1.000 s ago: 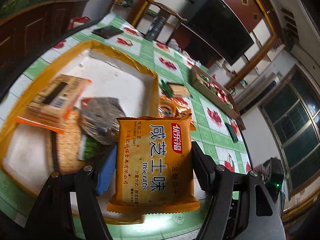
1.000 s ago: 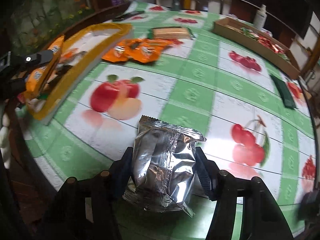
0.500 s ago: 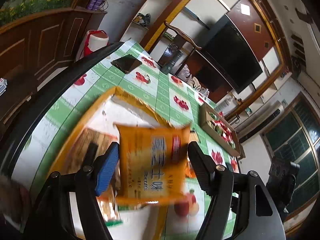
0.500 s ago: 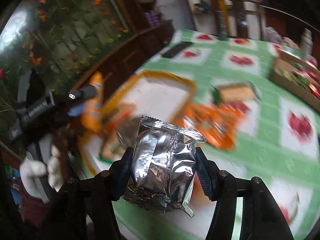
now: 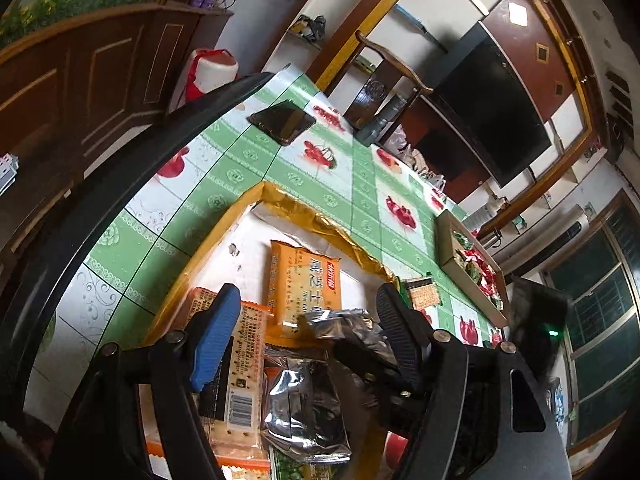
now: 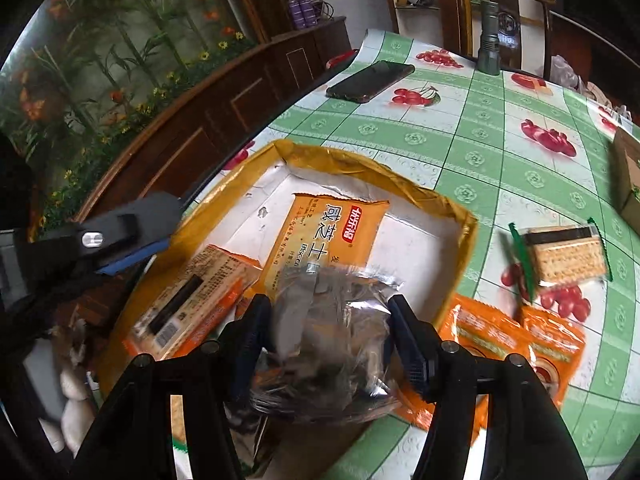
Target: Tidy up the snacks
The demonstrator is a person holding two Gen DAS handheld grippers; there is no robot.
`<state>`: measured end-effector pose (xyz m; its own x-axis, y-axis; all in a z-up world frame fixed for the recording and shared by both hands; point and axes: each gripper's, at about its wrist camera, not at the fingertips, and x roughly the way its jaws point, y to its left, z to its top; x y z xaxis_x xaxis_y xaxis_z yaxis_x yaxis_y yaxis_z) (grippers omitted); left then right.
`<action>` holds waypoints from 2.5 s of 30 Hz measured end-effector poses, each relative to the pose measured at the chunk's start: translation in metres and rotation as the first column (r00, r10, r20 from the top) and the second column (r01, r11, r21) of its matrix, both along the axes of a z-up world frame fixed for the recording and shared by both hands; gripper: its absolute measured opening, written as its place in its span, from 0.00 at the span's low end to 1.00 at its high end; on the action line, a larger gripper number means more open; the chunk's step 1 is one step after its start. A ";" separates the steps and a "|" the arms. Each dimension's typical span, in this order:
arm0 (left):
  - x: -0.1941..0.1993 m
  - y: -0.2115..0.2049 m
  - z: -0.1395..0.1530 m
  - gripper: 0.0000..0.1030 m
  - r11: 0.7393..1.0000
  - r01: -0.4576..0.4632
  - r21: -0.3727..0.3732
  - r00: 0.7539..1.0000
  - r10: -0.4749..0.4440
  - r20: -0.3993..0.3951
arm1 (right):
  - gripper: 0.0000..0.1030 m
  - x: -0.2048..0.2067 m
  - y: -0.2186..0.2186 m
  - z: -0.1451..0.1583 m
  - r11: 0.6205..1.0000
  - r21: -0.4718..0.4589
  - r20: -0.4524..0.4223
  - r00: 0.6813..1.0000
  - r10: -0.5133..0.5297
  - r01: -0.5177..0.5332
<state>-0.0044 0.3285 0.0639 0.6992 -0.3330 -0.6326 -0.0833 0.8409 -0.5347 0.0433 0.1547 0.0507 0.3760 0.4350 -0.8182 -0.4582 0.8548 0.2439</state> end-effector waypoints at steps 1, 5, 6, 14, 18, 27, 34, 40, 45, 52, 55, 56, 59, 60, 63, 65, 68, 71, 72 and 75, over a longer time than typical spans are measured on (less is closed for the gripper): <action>-0.003 0.000 0.002 0.70 1.000 0.000 -0.001 1.000 0.000 0.006 | 0.62 -0.001 0.001 0.000 1.000 -0.002 0.007 1.000 0.003 -0.003; -0.015 -0.002 0.009 0.70 1.000 -0.001 -0.014 0.999 0.002 0.033 | 0.63 -0.007 -0.008 0.011 0.999 0.036 0.041 0.999 -0.011 0.009; -0.019 -0.004 0.011 0.70 1.000 -0.001 -0.024 0.999 0.002 0.037 | 0.64 -0.008 -0.014 0.015 0.998 0.054 0.046 0.999 -0.024 0.021; -0.059 -0.028 0.051 0.83 0.998 0.015 -0.059 0.992 -0.007 0.122 | 0.68 -0.038 -0.079 0.049 0.981 0.161 0.089 0.988 -0.123 0.107; -0.085 -0.039 0.052 0.86 0.964 0.127 -0.233 0.974 -0.076 0.215 | 0.68 -0.058 -0.120 0.076 0.968 0.205 0.130 0.976 -0.177 0.148; -0.150 -0.085 0.137 0.86 0.999 0.027 0.038 0.931 -0.039 0.363 | 0.70 -0.134 -0.223 0.184 0.949 0.220 0.342 0.893 -0.291 0.225; -0.194 -0.119 0.248 0.87 0.961 0.019 0.276 0.869 -0.153 0.470 | 0.72 -0.197 -0.298 0.298 0.909 0.276 0.474 0.779 -0.410 0.311; -0.233 -0.138 0.385 0.96 0.825 -0.230 0.516 0.769 -0.170 0.616 | 0.74 -0.272 -0.331 0.447 0.888 0.220 0.708 0.561 -0.429 0.403; -0.262 -0.117 0.452 1.00 0.842 -0.311 0.440 0.654 -0.146 0.742 | 0.79 -0.314 -0.380 0.542 0.788 0.357 0.704 0.410 -0.580 0.501; -0.220 -0.096 0.382 1.00 0.934 -0.041 0.355 0.758 -0.202 0.621 | 0.86 -0.332 -0.439 0.549 0.686 0.453 0.622 0.350 -0.700 0.569; -0.212 -0.104 0.360 1.00 0.927 0.016 0.375 0.755 -0.257 0.603 | 0.86 -0.308 -0.445 0.511 0.685 0.413 0.584 0.403 -0.705 0.600; -0.210 -0.103 0.355 1.00 0.924 0.014 0.382 0.756 -0.260 0.601 | 0.86 -0.299 -0.443 0.494 0.692 0.392 0.575 0.426 -0.699 0.606; -0.210 -0.099 0.347 1.00 0.924 0.032 0.381 0.761 -0.270 0.590 | 0.86 -0.279 -0.431 0.453 0.725 0.320 0.588 0.472 -0.657 0.610; -0.208 -0.098 0.342 1.00 0.927 0.052 0.371 0.763 -0.276 0.584 | 0.86 -0.272 -0.424 0.439 0.735 0.298 0.592 0.486 -0.642 0.608; -0.210 -0.097 0.312 1.00 0.939 0.176 0.294 0.778 -0.316 0.543 | 0.88 -0.238 -0.406 0.377 0.793 0.232 0.531 0.610 -0.589 0.563; -0.191 -0.095 0.274 1.00 0.945 0.268 0.188 0.802 -0.327 0.499 | 0.88 -0.206 -0.391 0.327 0.831 0.218 0.429 0.714 -0.552 0.512; -0.159 -0.102 0.215 1.00 0.947 0.312 0.079 0.849 -0.315 0.424 | 0.87 -0.156 -0.362 0.243 0.872 0.193 0.256 0.835 -0.487 0.449; -0.141 -0.107 0.174 1.00 0.963 0.267 0.036 0.891 -0.261 0.371 | 0.81 -0.115 -0.329 0.175 0.904 0.168 0.139 0.898 -0.417 0.394; -0.135 -0.107 0.160 1.00 0.971 0.233 0.043 0.905 -0.233 0.357 | 0.81 -0.098 -0.310 0.148 0.915 0.162 0.088 0.918 -0.387 0.370; -0.128 -0.100 0.135 1.00 0.987 0.139 0.081 0.926 -0.159 0.343 | 0.81 -0.061 -0.258 0.092 0.937 0.133 -0.007 0.946 -0.325 0.323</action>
<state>-0.1321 0.2290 0.1988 0.8232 -0.4225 -0.3793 0.2277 0.8576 -0.4611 -0.0180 -0.1033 0.1430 0.5259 0.3904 -0.7557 -0.1666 0.9185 0.3585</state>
